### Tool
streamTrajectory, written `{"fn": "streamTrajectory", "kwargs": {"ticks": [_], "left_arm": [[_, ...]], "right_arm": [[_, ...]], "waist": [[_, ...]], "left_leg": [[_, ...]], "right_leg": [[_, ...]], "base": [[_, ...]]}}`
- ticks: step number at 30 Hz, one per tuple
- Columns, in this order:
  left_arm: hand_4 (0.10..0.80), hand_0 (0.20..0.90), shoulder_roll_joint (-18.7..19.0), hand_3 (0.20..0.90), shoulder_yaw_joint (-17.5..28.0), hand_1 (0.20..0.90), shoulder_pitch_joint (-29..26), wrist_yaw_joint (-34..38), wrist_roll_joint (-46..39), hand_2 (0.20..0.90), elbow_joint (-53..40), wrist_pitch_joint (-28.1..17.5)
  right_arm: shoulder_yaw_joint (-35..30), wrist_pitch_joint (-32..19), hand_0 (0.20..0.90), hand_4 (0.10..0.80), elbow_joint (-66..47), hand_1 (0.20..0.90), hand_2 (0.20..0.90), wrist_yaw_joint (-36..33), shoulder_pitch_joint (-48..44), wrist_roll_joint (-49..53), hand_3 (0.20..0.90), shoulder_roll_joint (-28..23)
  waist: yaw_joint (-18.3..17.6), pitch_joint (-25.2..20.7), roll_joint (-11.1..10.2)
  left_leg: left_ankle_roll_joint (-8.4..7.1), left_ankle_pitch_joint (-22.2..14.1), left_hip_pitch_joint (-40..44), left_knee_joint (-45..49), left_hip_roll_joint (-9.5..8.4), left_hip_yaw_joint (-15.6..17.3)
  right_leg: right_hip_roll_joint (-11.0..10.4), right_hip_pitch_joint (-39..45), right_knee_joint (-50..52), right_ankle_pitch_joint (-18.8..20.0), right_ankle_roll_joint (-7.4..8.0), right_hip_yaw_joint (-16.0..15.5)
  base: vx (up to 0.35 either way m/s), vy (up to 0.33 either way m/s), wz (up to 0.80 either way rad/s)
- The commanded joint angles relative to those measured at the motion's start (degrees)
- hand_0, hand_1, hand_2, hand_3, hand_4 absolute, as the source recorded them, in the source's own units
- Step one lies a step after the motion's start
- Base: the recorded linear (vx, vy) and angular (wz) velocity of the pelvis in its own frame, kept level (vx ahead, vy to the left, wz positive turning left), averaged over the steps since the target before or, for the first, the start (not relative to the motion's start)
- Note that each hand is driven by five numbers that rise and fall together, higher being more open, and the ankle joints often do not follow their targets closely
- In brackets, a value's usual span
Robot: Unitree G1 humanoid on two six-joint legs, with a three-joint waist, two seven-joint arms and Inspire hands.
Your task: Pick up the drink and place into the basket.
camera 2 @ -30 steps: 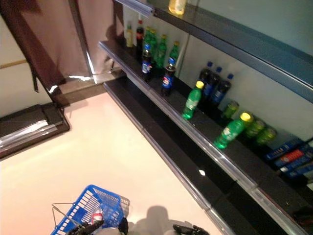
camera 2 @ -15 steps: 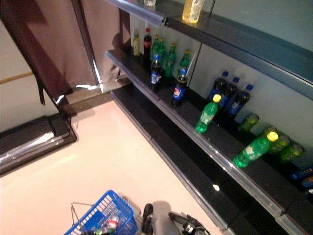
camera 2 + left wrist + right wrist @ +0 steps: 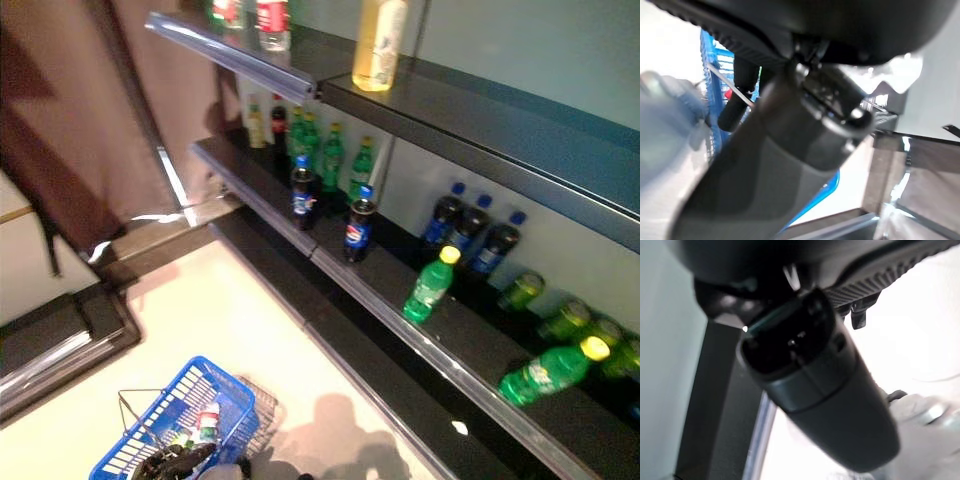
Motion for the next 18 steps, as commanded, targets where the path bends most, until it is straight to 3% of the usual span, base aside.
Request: {"fn": "streamTrajectory", "kwargs": {"ticks": [1,2,4,5,7,8,12,14,16,18], "left_arm": [[0.100,0.300,-0.7,0.200,-0.7,0.300,2.3,-0.8,0.6,0.300,-5.0,-4.5],[0.100,0.300,0.0,0.200,-1.0,0.300,0.8,-0.7,1.4,0.300,-5.2,-2.7],[0.100,0.300,1.2,0.200,-1.8,0.300,-0.1,-0.2,1.9,0.300,-5.7,-2.2],[0.100,0.300,2.1,0.200,-2.2,0.300,-0.3,0.6,0.7,0.300,-5.9,-2.0],[0.100,0.300,4.4,0.200,-0.4,0.300,0.5,-0.8,-1.4,0.300,-6.1,-2.1],[0.100,0.300,5.2,0.200,0.6,0.300,0.9,-1.9,-0.3,0.300,-5.9,-2.6],[0.100,0.300,7.0,0.200,1.2,0.300,0.1,-0.8,-3.0,0.300,-5.6,-2.3],[0.100,0.300,6.9,0.200,2.5,0.300,-0.2,0.2,-3.3,0.300,-6.2,-1.3],[0.100,0.300,6.1,0.200,3.2,0.300,-0.1,1.0,-1.2,0.300,-7.2,-0.4],[0.100,0.300,5.7,0.200,2.8,0.300,-0.1,0.8,-0.1,0.300,-7.1,-0.4]], "right_arm": [[-0.4,-0.4,0.900,0.800,0.0,0.900,0.900,0.7,1.2,-0.5,0.900,0.0],[-1.7,-1.1,0.900,0.800,0.2,0.900,0.900,0.7,2.2,-2.2,0.900,0.3],[-2.2,-1.5,0.900,0.800,0.1,0.900,0.900,0.3,3.2,-2.5,0.900,0.6],[-2.4,-1.6,0.900,0.800,0.0,0.900,0.900,0.9,4.0,-2.7,0.900,1.0],[-1.6,-2.9,0.900,0.800,-0.3,0.900,0.900,1.1,4.3,-5.4,0.900,1.6],[-0.8,-4.1,0.900,0.800,-0.5,0.900,0.900,0.5,4.1,-5.8,0.900,1.9],[-0.7,-3.4,0.900,0.800,-0.1,0.900,0.900,0.3,3.2,-1.0,0.900,2.5],[-0.3,-3.3,0.900,0.800,-0.2,0.900,0.900,0.9,3.3,-3.2,0.900,2.8],[0.8,-3.2,0.900,0.800,-1.1,0.900,0.900,1.5,3.5,-4.4,0.900,3.4],[1.5,-3.3,0.900,0.800,-1.8,0.900,0.900,1.5,3.6,-4.1,0.900,3.5]], "waist": [[0.5,1.3,-2.2],[-1.2,1.4,-1.5],[-1.8,1.3,-1.6],[-2.2,1.2,-1.2],[-1.3,1.2,-0.4],[-0.9,1.0,0.1],[-1.1,-0.5,0.4],[-0.6,-1.2,0.0],[0.0,-1.6,-0.7],[-0.3,-1.7,-0.6]], "left_leg": [[2.53,4.3,-0.3,1.4,-0.62,0.8],[2.15,1.7,1.2,4.1,-1.80,4.4],[2.66,-0.2,1.5,5.6,-3.70,5.8],[3.07,-0.9,3.0,4.8,-4.68,7.3],[3.86,-1.8,5.2,4.0,-5.42,12.3],[4.57,-2.0,5.8,3.3,-5.47,15.0],[6.97,-3.2,6.8,1.6,-8.22,21.1],[7.17,-3.6,7.2,1.2,-9.35,22.9],[7.25,-3.7,7.3,1.7,-10.27,23.9],[7.37,-3.9,7.2,2.2,-10.40,23.6]], "right_leg": [[-11.8,0.1,2.7,-1.2,10.31,-2.6],[-16.3,-1.2,3.2,0.6,13.09,-4.3],[-18.9,-1.3,2.2,2.8,14.50,-4.8],[-20.3,-2.9,2.0,4.8,14.72,-6.7],[-20.5,-5.2,4.5,5.6,13.88,-15.7],[-19.5,-5.8,6.8,4.3,13.62,-19.0],[-13.8,-6.4,10.3,0.7,11.32,-22.9],[-12.8,-5.2,8.0,0.1,10.28,-25.3],[-13.7,-4.3,5.9,1.7,10.41,-26.7],[-12.8,-4.6,6.0,1.3,9.90,-25.4]], "base": [[0.179,0.684,-1.39],[0.130,0.428,-1.08],[0.140,0.482,-0.89],[0.139,0.523,-0.28],[0.058,0.446,-0.29],[-0.016,0.328,-0.93],[0.009,0.222,-0.92],[0.033,0.067,-0.35],[0.027,-0.005,-0.34],[0.003,-0.023,-0.32]]}}
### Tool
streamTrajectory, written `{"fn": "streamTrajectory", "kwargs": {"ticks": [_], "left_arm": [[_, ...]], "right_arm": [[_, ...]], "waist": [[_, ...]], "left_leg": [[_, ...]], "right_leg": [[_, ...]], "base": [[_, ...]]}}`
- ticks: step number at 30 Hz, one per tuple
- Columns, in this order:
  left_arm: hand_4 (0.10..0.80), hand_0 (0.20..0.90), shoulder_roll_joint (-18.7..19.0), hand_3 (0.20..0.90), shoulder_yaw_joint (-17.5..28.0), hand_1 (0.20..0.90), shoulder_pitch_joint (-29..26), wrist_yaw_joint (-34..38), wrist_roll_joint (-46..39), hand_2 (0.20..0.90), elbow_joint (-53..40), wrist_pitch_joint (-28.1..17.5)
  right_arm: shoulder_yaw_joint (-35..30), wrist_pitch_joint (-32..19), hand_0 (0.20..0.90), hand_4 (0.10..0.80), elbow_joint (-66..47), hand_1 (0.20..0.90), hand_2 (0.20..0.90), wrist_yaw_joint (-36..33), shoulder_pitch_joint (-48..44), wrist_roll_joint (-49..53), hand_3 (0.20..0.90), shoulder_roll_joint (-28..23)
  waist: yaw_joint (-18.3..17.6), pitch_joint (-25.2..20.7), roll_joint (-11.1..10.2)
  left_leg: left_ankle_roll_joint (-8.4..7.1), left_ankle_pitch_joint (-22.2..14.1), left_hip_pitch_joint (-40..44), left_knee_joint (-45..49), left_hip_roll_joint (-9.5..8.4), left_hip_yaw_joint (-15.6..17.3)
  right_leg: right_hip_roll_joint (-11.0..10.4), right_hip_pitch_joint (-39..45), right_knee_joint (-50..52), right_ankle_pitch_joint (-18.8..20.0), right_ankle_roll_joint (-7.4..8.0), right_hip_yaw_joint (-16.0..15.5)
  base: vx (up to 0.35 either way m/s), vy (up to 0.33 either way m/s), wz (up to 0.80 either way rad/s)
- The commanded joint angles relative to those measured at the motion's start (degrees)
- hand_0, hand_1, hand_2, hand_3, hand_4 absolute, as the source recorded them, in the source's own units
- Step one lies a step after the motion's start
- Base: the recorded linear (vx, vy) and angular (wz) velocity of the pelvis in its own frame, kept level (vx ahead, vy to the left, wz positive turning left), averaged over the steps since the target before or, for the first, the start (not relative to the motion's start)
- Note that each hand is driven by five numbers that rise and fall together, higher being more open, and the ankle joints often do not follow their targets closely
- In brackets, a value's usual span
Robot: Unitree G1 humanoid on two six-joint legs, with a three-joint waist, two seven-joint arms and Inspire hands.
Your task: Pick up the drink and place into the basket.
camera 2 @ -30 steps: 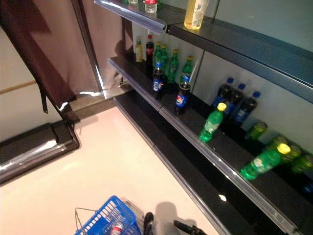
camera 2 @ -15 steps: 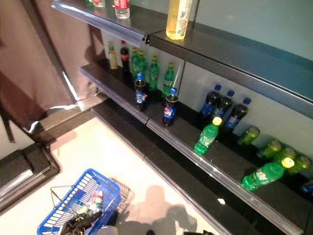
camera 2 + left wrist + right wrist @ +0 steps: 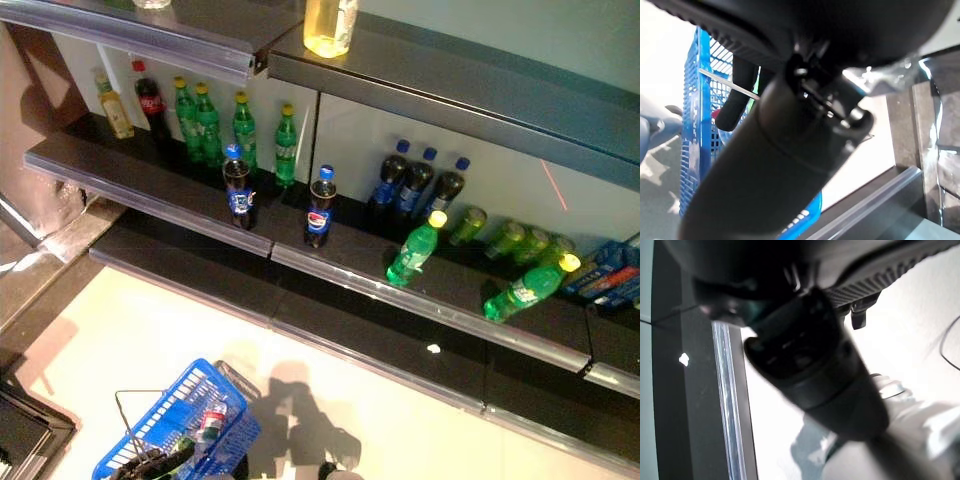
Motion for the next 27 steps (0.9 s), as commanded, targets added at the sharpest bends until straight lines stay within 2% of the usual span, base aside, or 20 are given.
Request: {"fn": "streamTrajectory", "kwargs": {"ticks": [1,4,5,7,8,9,10,11,12,14,15,17,18,22,25,27], "left_arm": [[0.100,0.300,2.5,0.200,2.5,0.300,-2.0,0.3,0.9,0.300,-5.3,-6.0],[0.100,0.300,1.0,0.200,2.2,0.300,-1.5,0.6,0.0,0.300,-5.1,-6.5],[0.100,0.300,0.6,0.200,2.2,0.300,-1.3,0.5,0.1,0.300,-4.9,-6.8],[0.100,0.300,0.1,0.200,2.4,0.300,-0.9,0.4,-0.9,0.300,-5.3,-6.8],[0.100,0.300,-0.2,0.200,2.7,0.300,-0.7,0.1,-1.2,0.300,-5.5,-6.7],[0.100,0.300,-0.4,0.200,2.6,0.300,-0.5,0.0,-1.4,0.300,-5.4,-6.6],[0.100,0.300,-0.6,0.200,2.5,0.300,-0.2,0.0,-1.6,0.300,-5.2,-6.3],[0.100,0.300,-1.1,0.200,2.4,0.300,0.5,-0.1,-1.6,0.300,-4.4,-6.8],[0.100,0.300,-1.2,0.200,2.1,0.300,0.8,-0.3,-1.3,0.300,-3.6,-6.9],[0.100,0.300,-1.4,0.200,2.3,0.300,1.0,-0.3,-0.3,0.300,-2.6,-6.9],[0.100,0.300,-1.7,0.200,2.4,0.300,1.1,0.1,0.9,0.300,-2.4,-6.8],[0.100,0.300,-1.7,0.200,2.1,0.300,0.8,0.5,2.4,0.300,-2.6,-5.8],[0.100,0.300,-1.0,0.200,1.0,0.300,0.1,0.1,2.9,0.300,-3.6,-4.9],[0.100,0.300,1.8,0.200,-0.4,0.300,-0.8,0.5,1.5,0.300,-10.1,-2.4],[0.100,0.300,2.4,0.200,-0.5,0.300,-1.0,0.5,1.5,0.300,-10.9,-1.9],[0.100,0.300,3.6,0.200,-0.5,0.300,-1.1,0.3,2.5,0.300,-12.6,-0.6]], "right_arm": [[2.3,-1.1,0.900,0.800,-0.6,0.900,0.900,1.3,-1.0,-0.5,0.900,-0.6],[3.9,-1.0,0.900,0.800,-1.9,0.900,0.900,1.4,-1.3,-4.0,0.900,-1.2],[4.5,-1.0,0.900,0.800,-2.2,0.900,0.900,1.8,-1.4,-5.5,0.900,-1.5],[6.2,-0.1,0.900,0.800,-4.0,0.900,0.900,2.3,-1.5,-7.6,0.900,-2.1],[7.3,0.5,0.900,0.800,-4.8,0.900,0.900,2.4,-1.5,-7.9,0.900,-2.5],[8.5,1.2,0.900,0.800,-5.3,0.900,0.900,2.6,-1.8,-7.7,0.900,-2.9],[9.3,1.6,0.900,0.800,-5.3,0.900,0.900,2.4,-2.3,-7.2,0.900,-3.1],[9.8,1.8,0.900,0.800,-4.6,0.900,0.900,2.5,-3.1,-6.7,0.900,-3.3],[9.4,1.1,0.900,0.800,-3.9,0.900,0.900,3.0,-3.6,-6.5,0.900,-3.2],[9.3,-0.2,0.900,0.800,-3.7,0.900,0.900,3.9,-3.5,-6.5,0.900,-3.4],[9.1,-1.1,0.900,0.800,-3.9,0.900,0.900,4.5,-3.4,-6.8,0.900,-3.4],[8.9,-2.8,0.900,0.800,-4.4,0.900,0.900,5.5,-3.4,-7.2,0.900,-3.5],[9.2,-3.3,0.900,0.800,-6.5,0.900,0.900,6.3,-3.0,-6.5,0.900,-3.7],[12.8,-2.4,0.900,0.800,-21.0,0.900,0.900,7.7,-1.0,-9.8,0.900,-5.0],[13.9,-3.0,0.900,0.800,-23.5,0.900,0.900,7.7,-0.9,-10.9,0.900,-5.3],[16.4,-1.1,0.900,0.800,-33.6,0.900,0.900,6.1,-1.0,-11.2,0.900,-7.0]], "waist": [[1.1,-2.7,1.9],[0.9,-2.4,1.3],[0.8,-2.1,0.5],[2.1,-0.4,-0.7],[3.2,0.6,-0.8],[4.4,1.5,-0.6],[5.1,1.6,-0.4],[5.6,1.7,-0.2],[5.7,1.7,-0.1],[6.2,1.8,0.3],[6.4,1.8,0.4],[6.0,1.9,0.6],[5.2,1.9,1.0],[4.6,2.1,1.5],[4.7,2.1,1.4],[5.0,2.1,1.0]], "left_leg": [[0.59,-6.4,-2.6,7.7,-2.45,1.2],[0.04,-7.7,-2.8,11.2,-2.65,2.0],[-0.27,-8.5,-4.3,16.2,-2.45,2.1],[-2.71,-4.1,-11.2,29.2,-1.88,-1.1],[-3.54,-1.5,-14.9,33.3,-2.26,-4.5],[-3.40,-0.8,-16.2,32.3,-2.79,-7.6],[-3.19,-0.2,-16.1,28.5,-2.81,-9.8],[-2.72,-1.0,-14.3,21.1,-0.76,-10.6],[-3.07,-0.3,-13.0,15.2,2.18,-10.0],[-4.43,3.0,-12.8,10.3,5.04,-11.5],[-4.84,3.3,-12.9,9.8,6.11,-12.2],[-5.23,2.3,-12.6,9.9,6.52,-11.3],[-5.38,1.4,-12.1,10.5,6.21,-10.0],[-5.08,-0.2,-9.7,9.5,4.02,-9.5],[-4.90,-0.3,-9.6,9.2,3.66,-9.5],[-4.64,-0.5,-9.3,8.7,3.29,-9.1]], "right_leg": [[0.7,-3.4,4.6,2.2,1.31,1.3],[1.2,-1.5,1.6,1.9,-0.08,1.0],[1.3,-1.0,0.6,2.1,-0.92,1.7],[1.6,0.4,-0.3,2.3,-2.54,1.9],[2.0,0.7,-0.1,2.3,-2.97,2.6],[2.3,1.0,0.2,2.1,-2.90,3.7],[2.7,0.9,0.1,2.1,-2.54,4.7],[2.9,1.0,-0.2,2.0,-1.77,6.1],[2.9,1.1,-0.3,1.8,-1.33,6.6],[3.0,1.9,-0.4,1.2,-0.78,7.3],[2.5,2.1,0.0,0.7,-0.36,7.5],[1.6,2.0,1.0,0.0,-0.13,7.0],[0.2,1.6,2.6,-0.4,0.73,6.2],[-4.1,0.9,2.6,1.7,3.42,4.7],[-4.5,0.8,2.3,2.1,3.74,4.6],[-5.4,0.8,0.9,3.4,4.56,4.1]], "base": [[-0.004,-0.024,-0.16],[-0.022,-0.035,-0.01],[-0.030,-0.138,-0.04],[-0.036,-0.149,-0.10],[-0.017,-0.050,-0.24],[0.029,0.033,-0.18],[0.113,0.154,-0.29],[0.159,0.221,-0.47],[0.158,0.217,-0.62],[0.128,0.181,-0.34],[0.095,0.181,-0.17],[0.078,0.234,-0.24],[0.106,0.303,-0.30],[0.082,0.192,-0.14],[0.006,0.024,0.08],[-0.018,-0.039,-0.02]]}}
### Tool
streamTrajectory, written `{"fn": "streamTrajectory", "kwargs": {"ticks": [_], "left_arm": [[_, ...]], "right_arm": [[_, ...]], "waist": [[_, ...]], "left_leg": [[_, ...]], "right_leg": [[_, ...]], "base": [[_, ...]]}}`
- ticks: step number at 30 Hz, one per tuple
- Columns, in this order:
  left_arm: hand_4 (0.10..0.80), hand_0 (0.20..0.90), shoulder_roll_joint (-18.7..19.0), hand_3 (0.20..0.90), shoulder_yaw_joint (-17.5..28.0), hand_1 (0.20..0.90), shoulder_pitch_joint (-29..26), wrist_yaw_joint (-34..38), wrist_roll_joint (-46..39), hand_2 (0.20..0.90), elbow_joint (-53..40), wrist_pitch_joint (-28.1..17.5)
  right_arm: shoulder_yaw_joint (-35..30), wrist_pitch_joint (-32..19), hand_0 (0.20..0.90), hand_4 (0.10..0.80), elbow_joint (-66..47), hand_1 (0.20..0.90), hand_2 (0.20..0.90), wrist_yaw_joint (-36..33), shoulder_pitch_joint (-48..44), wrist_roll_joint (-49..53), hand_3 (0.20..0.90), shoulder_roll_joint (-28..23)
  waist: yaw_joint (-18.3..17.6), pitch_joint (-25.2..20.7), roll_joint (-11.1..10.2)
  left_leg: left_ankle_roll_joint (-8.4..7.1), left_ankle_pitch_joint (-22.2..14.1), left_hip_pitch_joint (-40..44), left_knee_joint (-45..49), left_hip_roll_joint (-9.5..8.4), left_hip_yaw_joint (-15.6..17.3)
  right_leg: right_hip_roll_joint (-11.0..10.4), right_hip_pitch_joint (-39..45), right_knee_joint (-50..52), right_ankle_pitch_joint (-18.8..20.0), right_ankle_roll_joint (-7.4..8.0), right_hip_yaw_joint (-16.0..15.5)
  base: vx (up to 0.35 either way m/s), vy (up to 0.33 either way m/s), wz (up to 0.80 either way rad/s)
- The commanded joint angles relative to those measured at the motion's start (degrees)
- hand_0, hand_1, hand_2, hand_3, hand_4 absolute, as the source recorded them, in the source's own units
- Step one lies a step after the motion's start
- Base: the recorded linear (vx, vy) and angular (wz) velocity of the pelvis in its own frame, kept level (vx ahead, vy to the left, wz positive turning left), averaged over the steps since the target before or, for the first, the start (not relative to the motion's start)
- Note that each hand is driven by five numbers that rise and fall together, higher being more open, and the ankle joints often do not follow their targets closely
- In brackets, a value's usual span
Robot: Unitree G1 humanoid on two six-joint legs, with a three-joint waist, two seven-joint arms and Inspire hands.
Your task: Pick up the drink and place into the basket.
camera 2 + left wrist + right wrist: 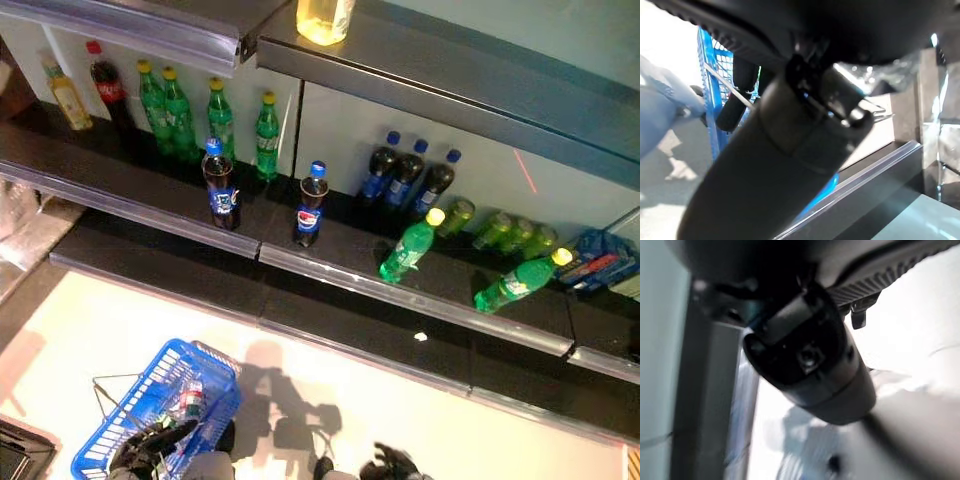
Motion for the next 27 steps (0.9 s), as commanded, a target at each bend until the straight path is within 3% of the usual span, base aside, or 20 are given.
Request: {"fn": "streamTrajectory", "kwargs": {"ticks": [1,6,14,18,22,27], "left_arm": [[0.100,0.300,2.0,0.200,-1.9,0.300,1.7,-0.4,3.0,0.300,-8.4,-4.2],[0.100,0.300,2.1,0.200,-2.0,0.300,3.5,-0.4,2.7,0.300,-8.6,-4.9],[0.100,0.300,0.1,0.200,0.6,0.300,6.4,-0.9,4.7,0.300,-7.5,-6.0],[0.100,0.300,-0.7,0.200,1.5,0.300,7.3,-1.7,5.7,0.300,-6.9,-6.9],[0.100,0.300,-1.7,0.200,1.7,0.300,7.6,-1.7,6.1,0.300,-6.1,-7.4],[0.100,0.300,-3.0,0.200,1.4,0.300,7.7,-1.9,5.8,0.300,-4.1,-8.6]], "right_arm": [[3.2,-0.2,0.900,0.800,-16.8,0.900,0.900,-0.7,-1.9,0.0,0.900,-4.8],[2.6,-1.3,0.900,0.800,-39.1,0.900,0.900,-2.2,-1.5,1.2,0.900,-11.4],[-10.4,-9.9,0.900,0.800,-64.0,0.900,0.900,0.1,0.1,7.5,0.900,-20.2],[-15.6,-12.4,0.900,0.800,-69.9,0.900,0.900,-2.4,0.4,10.3,0.900,-21.0],[-18.8,-16.8,0.900,0.800,-73.3,0.900,0.900,-10.0,-0.5,7.8,0.900,-20.2],[-20.9,-18.0,0.900,0.800,-73.9,0.900,0.900,-19.7,-0.8,5.3,0.900,-18.0]], "waist": [[1.2,-0.1,4.2],[0.4,-0.6,3.2],[-1.4,-2.5,2.6],[-1.9,-3.4,3.2],[-2.5,-4.3,4.2],[-3.3,-4.7,5.4]], "left_leg": [[-2.85,-2.1,-2.5,3.6,3.26,-0.6],[-2.86,-1.9,-2.2,2.2,4.08,0.0],[-3.68,-1.7,-1.4,1.2,5.98,0.8],[-3.97,-1.9,-0.8,1.4,6.55,0.8],[-4.09,-2.4,-0.1,1.6,6.74,0.7],[-4.27,-3.0,0.3,2.8,7.01,0.7]], "right_leg": [[-1.9,-0.5,0.9,4.4,1.20,-2.0],[-1.1,-0.3,-1.2,4.8,1.32,-1.4],[0.4,0.7,-2.0,3.6,0.99,-0.4],[0.5,1.0,-1.3,2.8,0.62,-0.5],[0.8,1.1,-0.4,1.7,0.11,-0.5],[1.2,0.7,1.9,0.4,-0.65,-0.3]], "base": [[-0.030,-0.079,0.02],[-0.017,-0.068,-0.03],[-0.005,-0.045,-0.03],[0.000,0.000,0.00],[0.000,0.000,0.00],[0.049,0.034,-0.06]]}}
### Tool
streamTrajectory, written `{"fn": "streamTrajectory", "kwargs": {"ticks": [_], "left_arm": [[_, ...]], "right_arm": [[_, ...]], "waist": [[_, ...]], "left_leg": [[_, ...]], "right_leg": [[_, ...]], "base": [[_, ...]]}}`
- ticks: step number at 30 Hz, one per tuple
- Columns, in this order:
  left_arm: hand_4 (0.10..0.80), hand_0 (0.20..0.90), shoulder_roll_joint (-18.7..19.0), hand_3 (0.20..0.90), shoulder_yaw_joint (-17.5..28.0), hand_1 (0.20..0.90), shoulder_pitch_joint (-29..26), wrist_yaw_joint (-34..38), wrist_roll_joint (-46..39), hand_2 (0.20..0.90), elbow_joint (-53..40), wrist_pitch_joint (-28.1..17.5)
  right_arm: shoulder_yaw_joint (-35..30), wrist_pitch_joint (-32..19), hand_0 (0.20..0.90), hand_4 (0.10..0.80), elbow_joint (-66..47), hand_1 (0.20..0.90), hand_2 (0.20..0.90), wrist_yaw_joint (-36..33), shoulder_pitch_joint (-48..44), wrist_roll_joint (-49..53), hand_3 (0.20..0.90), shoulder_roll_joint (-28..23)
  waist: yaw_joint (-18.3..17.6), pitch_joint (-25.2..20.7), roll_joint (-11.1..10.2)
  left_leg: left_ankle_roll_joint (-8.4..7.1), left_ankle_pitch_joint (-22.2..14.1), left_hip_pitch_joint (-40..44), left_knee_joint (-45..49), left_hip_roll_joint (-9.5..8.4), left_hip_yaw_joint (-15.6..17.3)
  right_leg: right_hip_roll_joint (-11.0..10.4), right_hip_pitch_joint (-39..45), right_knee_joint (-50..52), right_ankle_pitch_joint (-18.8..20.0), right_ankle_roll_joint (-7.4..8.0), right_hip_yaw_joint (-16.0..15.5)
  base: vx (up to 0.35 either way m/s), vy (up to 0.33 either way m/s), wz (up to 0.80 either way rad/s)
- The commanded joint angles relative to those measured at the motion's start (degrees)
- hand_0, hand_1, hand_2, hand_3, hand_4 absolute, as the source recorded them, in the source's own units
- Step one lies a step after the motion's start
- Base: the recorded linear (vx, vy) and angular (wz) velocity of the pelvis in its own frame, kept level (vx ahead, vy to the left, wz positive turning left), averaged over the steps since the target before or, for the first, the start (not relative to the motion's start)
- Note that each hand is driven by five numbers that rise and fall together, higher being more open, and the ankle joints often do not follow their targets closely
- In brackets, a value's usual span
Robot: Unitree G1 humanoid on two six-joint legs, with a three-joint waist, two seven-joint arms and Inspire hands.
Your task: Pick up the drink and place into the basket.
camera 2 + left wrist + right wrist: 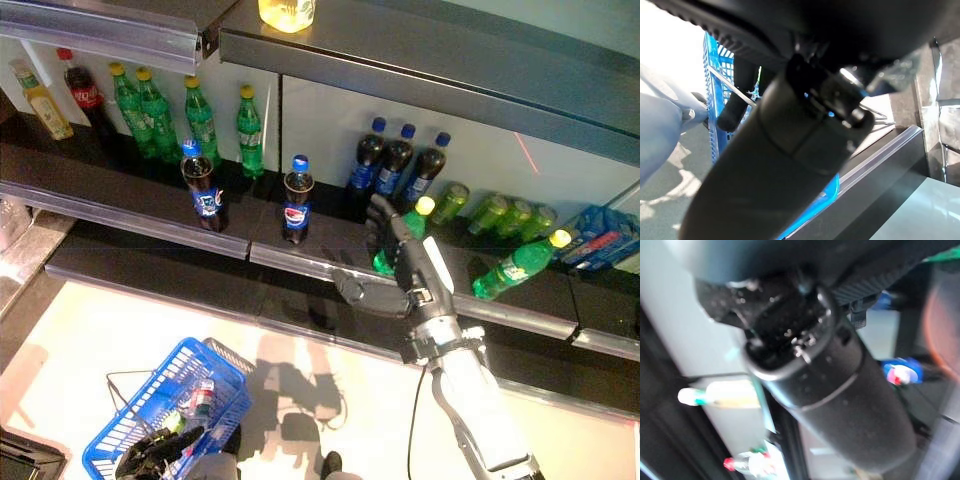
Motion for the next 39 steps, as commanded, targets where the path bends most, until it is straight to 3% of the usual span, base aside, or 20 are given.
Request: {"fn": "streamTrajectory", "kwargs": {"ticks": [1,9,20,28,39], "left_arm": [[0.100,0.300,0.0,0.200,-0.7,0.300,3.4,-1.8,1.6,0.300,-0.4,-7.2],[0.100,0.300,-1.1,0.200,-3.2,0.300,4.5,-2.0,-0.5,0.300,-0.9,-8.3],[0.100,0.300,-0.6,0.200,-6.2,0.300,3.9,-1.5,-2.4,0.300,-3.1,-8.0],[0.100,0.300,0.6,0.200,-10.8,0.300,-1.3,-1.7,-5.3,0.300,-5.0,-8.9],[0.100,0.300,2.3,0.200,-12.1,0.300,-4.7,-2.4,-5.5,0.300,-6.7,-9.4]], "right_arm": [[-5.8,-6.0,0.900,0.800,-5.8,0.900,0.900,-9.3,-2.4,-2.1,0.900,-0.1],[-7.5,-5.8,0.900,0.800,-3.1,0.900,0.900,-23.8,-1.0,-5.4,0.900,1.3],[-3.2,-2.6,0.900,0.800,1.0,0.900,0.900,-25.7,-4.5,-2.8,0.900,1.3],[0.2,-2.8,0.900,0.800,6.4,0.900,0.900,-31.6,-15.4,-3.7,0.900,2.8],[-0.9,-1.1,0.900,0.800,10.9,0.900,0.900,-42.1,-26.4,-4.5,0.900,5.1]], "waist": [[-1.0,-5.5,3.5],[-2.1,-2.2,5.3],[-1.4,1.8,6.7],[-0.2,8.2,7.6],[1.7,13.2,8.3]], "left_leg": [[-2.99,-3.1,-2.5,5.1,4.82,-1.3],[-2.98,-3.4,-5.1,9.0,4.25,-1.8],[-2.75,-3.6,-7.6,11.3,2.68,-2.6],[-2.08,-3.9,-12.8,15.2,0.96,-4.3],[-1.07,-4.3,-16.9,17.9,-1.12,-6.5]], "right_leg": [[-1.0,-3.5,8.6,-2.7,0.20,0.1],[-1.3,-7.7,14.1,-4.2,-1.34,0.2],[-2.4,-10.8,16.9,-4.4,-1.93,0.0],[-3.5,-15.9,21.0,-4.2,-2.91,-0.2],[-3.8,-19.7,22.9,-3.5,-3.24,-0.3]], "base": [[0.065,0.042,-0.06],[0.001,0.051,-0.03],[-0.007,0.038,0.01],[-0.068,0.029,0.02],[-0.018,-0.008,0.04]]}}
